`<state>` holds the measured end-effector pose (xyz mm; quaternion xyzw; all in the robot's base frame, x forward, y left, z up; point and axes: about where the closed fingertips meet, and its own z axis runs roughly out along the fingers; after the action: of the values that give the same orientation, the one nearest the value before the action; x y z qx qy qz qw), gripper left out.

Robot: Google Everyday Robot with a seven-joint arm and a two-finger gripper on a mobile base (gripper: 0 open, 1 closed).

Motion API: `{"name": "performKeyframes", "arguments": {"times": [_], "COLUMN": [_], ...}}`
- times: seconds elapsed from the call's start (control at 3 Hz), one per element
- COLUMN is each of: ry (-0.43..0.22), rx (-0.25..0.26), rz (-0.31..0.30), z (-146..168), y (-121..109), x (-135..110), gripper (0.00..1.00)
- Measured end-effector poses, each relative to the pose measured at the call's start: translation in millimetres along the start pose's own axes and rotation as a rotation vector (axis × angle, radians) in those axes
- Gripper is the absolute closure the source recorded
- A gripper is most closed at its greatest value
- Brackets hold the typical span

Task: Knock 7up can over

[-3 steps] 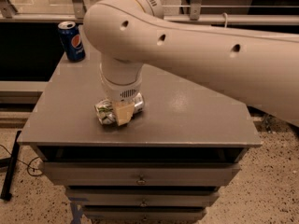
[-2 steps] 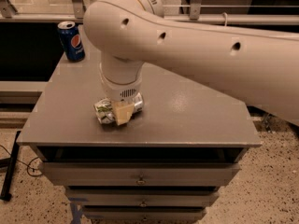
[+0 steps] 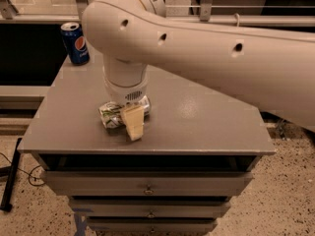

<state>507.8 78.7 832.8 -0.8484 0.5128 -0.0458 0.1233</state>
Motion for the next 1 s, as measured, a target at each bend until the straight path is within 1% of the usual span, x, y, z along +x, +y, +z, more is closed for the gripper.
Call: {"name": "performKeyframes", "arguments": {"times": [0.33,0.67,1.0], "ry": [0.0,-0.033,-0.125], "rx": [0.0,-0.051,-0.08], "rz": [0.0,0.058,0.209], "z": [0,2,-8], "y": [0,4,9], "x": [0,25,76], "gripper": [0.0,0.0,0.0]}}
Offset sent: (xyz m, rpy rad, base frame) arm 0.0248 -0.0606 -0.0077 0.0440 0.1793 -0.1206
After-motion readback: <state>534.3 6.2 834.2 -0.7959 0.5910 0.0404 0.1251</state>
